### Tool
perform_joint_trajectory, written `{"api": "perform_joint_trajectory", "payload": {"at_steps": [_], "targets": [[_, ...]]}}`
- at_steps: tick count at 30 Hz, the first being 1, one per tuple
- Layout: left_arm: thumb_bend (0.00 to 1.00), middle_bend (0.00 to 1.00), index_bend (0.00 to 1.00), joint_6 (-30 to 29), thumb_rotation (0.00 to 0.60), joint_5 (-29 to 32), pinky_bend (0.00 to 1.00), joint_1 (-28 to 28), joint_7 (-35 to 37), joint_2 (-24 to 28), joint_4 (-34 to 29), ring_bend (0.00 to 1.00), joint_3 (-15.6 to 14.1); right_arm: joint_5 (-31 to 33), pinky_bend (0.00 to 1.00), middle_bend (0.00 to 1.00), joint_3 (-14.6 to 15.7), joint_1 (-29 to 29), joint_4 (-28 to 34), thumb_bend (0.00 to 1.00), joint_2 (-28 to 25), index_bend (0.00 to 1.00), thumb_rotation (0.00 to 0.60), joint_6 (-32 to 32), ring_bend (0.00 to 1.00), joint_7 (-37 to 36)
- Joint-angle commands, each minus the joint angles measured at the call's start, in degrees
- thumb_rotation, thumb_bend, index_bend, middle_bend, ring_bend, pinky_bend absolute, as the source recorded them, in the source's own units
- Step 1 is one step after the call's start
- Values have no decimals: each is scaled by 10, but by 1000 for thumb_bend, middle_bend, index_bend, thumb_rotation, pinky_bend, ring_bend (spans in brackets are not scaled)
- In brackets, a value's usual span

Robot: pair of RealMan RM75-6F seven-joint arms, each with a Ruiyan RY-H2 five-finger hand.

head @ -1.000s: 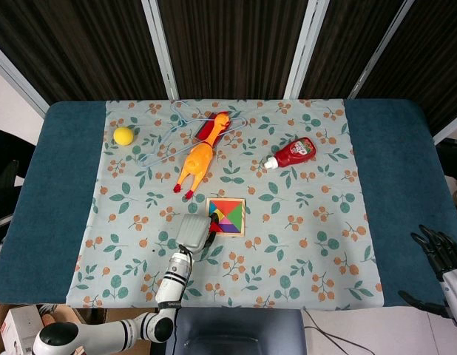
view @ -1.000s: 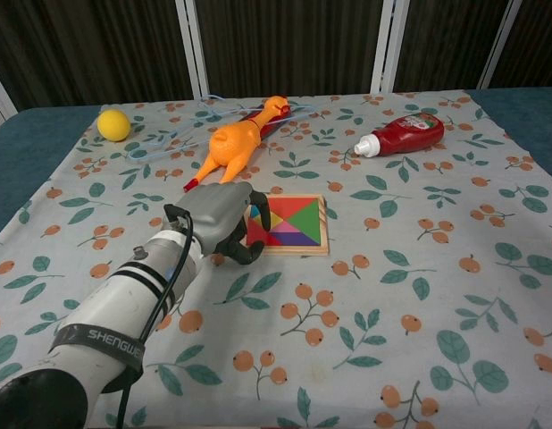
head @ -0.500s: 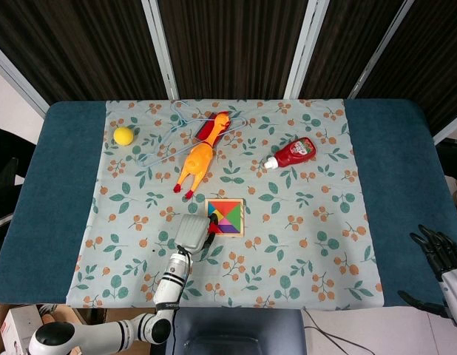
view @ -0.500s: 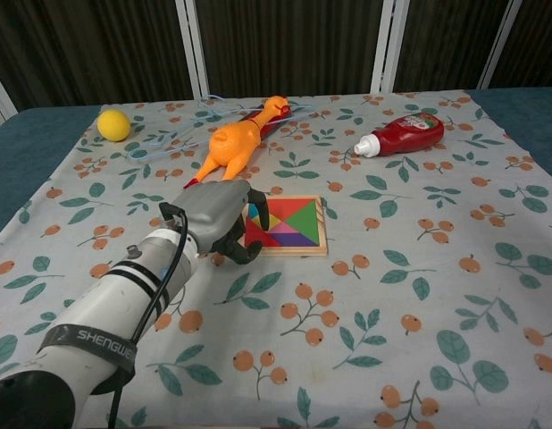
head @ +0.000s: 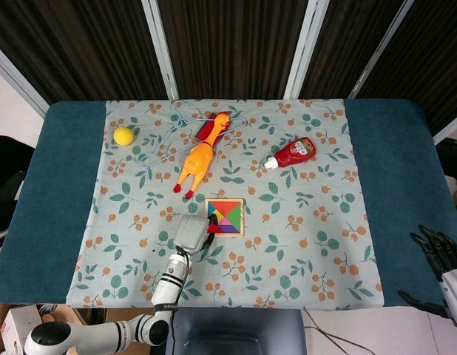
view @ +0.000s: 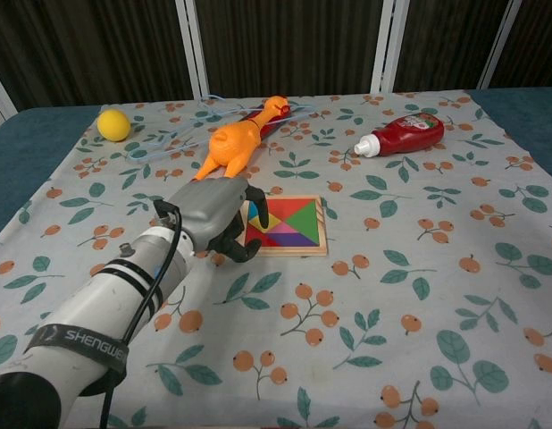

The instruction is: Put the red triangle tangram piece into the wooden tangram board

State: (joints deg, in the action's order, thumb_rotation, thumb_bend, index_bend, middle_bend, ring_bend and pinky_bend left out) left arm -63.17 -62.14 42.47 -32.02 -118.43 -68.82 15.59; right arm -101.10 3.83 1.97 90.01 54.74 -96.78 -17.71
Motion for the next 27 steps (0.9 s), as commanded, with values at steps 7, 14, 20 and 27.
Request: {"api": "perform_joint_trajectory", "payload": {"at_steps": [7,14,20,27], "targets": [[396,595,216,-82,600,-125,653,-92,92,173,-174,503,-111,2,0,0,0,-1,1,202,2,0,600,5,0,9],[394,63,35,-221,600,-262,168,-219,267,366,-231,1,-252,3,0,0,0,-5,20,202,11,0,600,25,0,62],[399,6,0,-329,600,-290,114,-311,365,422,-148,0,-285,18,0,0,-6,-15,42,202,26,0,600,57,0,121],[395,0,0,-278,600,-275,110,-313,375,464,-166,0,-280,29,0,0,-10,-24,59,202,39,0,600,82,0,165]]}}
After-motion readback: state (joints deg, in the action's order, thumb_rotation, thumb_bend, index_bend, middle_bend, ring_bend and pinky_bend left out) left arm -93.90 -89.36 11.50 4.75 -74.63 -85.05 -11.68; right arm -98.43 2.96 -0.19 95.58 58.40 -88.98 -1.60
